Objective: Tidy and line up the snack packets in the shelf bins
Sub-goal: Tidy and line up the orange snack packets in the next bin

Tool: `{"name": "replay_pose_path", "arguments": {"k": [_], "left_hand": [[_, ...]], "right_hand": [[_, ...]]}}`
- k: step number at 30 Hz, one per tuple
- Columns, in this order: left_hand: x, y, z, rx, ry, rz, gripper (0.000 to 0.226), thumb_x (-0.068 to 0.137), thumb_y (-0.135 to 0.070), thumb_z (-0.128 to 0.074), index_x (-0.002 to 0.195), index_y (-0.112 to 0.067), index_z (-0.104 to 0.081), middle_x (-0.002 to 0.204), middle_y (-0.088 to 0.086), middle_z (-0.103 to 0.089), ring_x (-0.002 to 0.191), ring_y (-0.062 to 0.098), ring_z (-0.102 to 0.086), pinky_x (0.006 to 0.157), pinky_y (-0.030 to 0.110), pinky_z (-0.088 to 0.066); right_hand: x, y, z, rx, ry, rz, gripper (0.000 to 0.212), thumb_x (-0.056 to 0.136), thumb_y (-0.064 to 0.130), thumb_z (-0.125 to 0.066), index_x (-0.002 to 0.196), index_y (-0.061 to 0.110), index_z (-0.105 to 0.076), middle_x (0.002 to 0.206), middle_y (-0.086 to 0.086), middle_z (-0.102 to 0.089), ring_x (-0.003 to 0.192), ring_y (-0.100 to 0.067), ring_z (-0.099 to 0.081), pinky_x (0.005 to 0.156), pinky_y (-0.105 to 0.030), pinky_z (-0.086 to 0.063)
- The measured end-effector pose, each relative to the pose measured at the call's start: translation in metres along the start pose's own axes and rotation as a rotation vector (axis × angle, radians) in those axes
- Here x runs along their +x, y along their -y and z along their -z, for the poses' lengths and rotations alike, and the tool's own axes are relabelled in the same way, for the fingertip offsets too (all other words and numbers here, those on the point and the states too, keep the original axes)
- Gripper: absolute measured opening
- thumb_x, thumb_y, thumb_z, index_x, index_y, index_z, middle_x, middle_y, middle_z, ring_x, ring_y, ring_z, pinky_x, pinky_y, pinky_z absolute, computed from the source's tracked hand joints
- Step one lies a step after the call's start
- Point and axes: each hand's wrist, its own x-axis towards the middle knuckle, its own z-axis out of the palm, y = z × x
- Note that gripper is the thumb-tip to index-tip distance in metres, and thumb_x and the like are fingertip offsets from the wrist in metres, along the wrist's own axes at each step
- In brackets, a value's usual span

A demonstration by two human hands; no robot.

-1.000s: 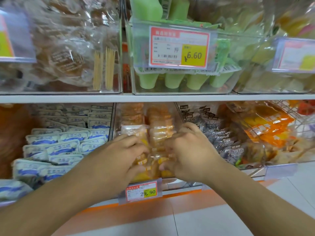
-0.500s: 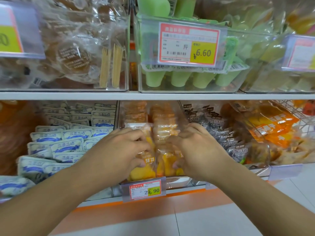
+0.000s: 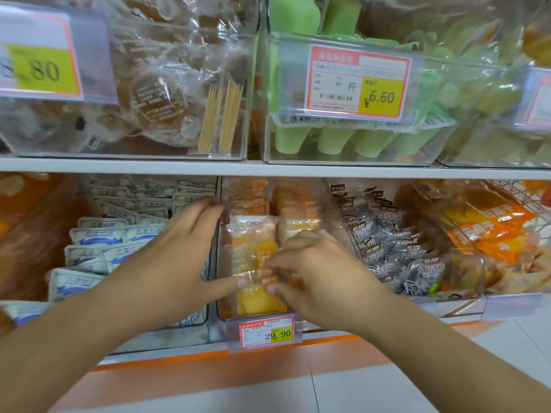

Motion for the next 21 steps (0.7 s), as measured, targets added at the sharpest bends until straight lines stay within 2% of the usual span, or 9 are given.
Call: {"name": "replay_pose_path", "arguments": {"k": [2,4,6,8,11,14,17,19,21], "left_hand": [[-0.002,0.001,0.001,-0.036,0.040,0.052,0.116,0.065,-0.089,-0.049,0.157,-0.041,0.004,0.160,-0.028,0.001,0.149,-0.001,-0.013,0.117,0.023,-0.023],[-0.006,0.006,0.000,-0.082,0.110,0.077,0.114,0.069,-0.087,-0.053,0.154,-0.048,0.012,0.155,-0.037,-0.003,0.147,-0.002,-0.017,0.113,0.020,-0.024],[-0.009,0.012,-0.004,-0.097,0.145,0.066,0.115,0.070,-0.087,-0.054,0.152,-0.052,0.019,0.143,-0.045,0.005,0.143,-0.010,-0.014,0.110,0.017,-0.023],[-0.009,0.015,-0.005,-0.118,0.170,0.081,0.117,0.070,-0.086,-0.053,0.152,-0.052,0.022,0.141,-0.046,0.011,0.134,-0.016,-0.008,0.109,0.014,-0.020],[-0.008,0.014,-0.004,-0.132,0.198,0.108,0.117,0.072,-0.085,-0.053,0.153,-0.050,0.023,0.145,-0.044,0.015,0.132,-0.018,-0.003,0.112,0.015,-0.017],[-0.008,0.015,-0.004,-0.132,0.216,0.115,0.118,0.071,-0.088,-0.050,0.152,-0.051,0.027,0.152,-0.042,0.019,0.145,-0.011,-0.001,0.118,0.020,-0.018],[-0.008,0.017,-0.006,-0.133,0.231,0.117,0.118,0.069,-0.091,-0.049,0.150,-0.053,0.028,0.159,-0.037,0.019,0.151,-0.004,-0.002,0.121,0.028,-0.021],[-0.007,0.018,-0.007,-0.148,0.230,0.116,0.118,0.071,-0.089,-0.051,0.151,-0.052,0.027,0.158,-0.039,0.018,0.145,-0.010,-0.007,0.118,0.025,-0.022],[-0.007,0.017,-0.006,-0.160,0.236,0.118,0.118,0.072,-0.087,-0.052,0.152,-0.051,0.026,0.152,-0.042,0.017,0.135,-0.014,-0.008,0.114,0.021,-0.022]], "right_hand": [[0.002,-0.001,0.000,0.069,0.002,0.010,0.029,0.090,0.050,-0.067,0.111,0.033,-0.076,0.099,0.010,-0.072,0.101,-0.014,-0.062,0.097,-0.036,-0.048],[0.004,-0.002,0.006,0.150,-0.035,-0.035,0.038,0.090,0.054,-0.062,0.121,0.036,-0.073,0.107,0.011,-0.072,0.110,-0.014,-0.063,0.100,-0.036,-0.050],[0.013,-0.003,0.013,0.207,-0.090,-0.098,0.045,0.091,0.054,-0.058,0.129,0.033,-0.070,0.116,0.009,-0.068,0.117,-0.017,-0.060,0.103,-0.035,-0.048],[0.032,-0.003,0.016,0.183,-0.106,-0.150,0.048,0.091,0.052,-0.055,0.132,0.030,-0.066,0.118,0.003,-0.067,0.118,-0.024,-0.060,0.103,-0.037,-0.048],[0.064,-0.002,0.012,0.126,0.045,-0.214,0.043,0.096,0.053,-0.056,0.126,0.023,-0.062,0.123,-0.006,-0.068,0.120,-0.033,-0.060,0.101,-0.038,-0.048],[0.083,0.005,0.000,0.048,0.183,-0.251,0.038,0.100,0.052,-0.053,0.121,0.023,-0.064,0.130,-0.008,-0.067,0.126,-0.034,-0.056,0.105,-0.042,-0.041],[0.086,0.012,-0.006,0.143,0.148,-0.241,0.031,0.099,0.046,-0.056,0.121,0.026,-0.067,0.124,-0.002,-0.073,0.122,-0.029,-0.062,0.107,-0.041,-0.046],[0.086,0.013,-0.005,0.255,0.156,-0.249,0.027,0.103,0.042,-0.054,0.117,0.026,-0.070,0.116,0.000,-0.076,0.114,-0.026,-0.066,0.101,-0.038,-0.052],[0.088,0.011,-0.003,0.264,0.134,-0.260,0.027,0.107,0.040,-0.049,0.110,0.024,-0.071,0.106,-0.001,-0.076,0.106,-0.026,-0.067,0.092,-0.036,-0.053]]}}
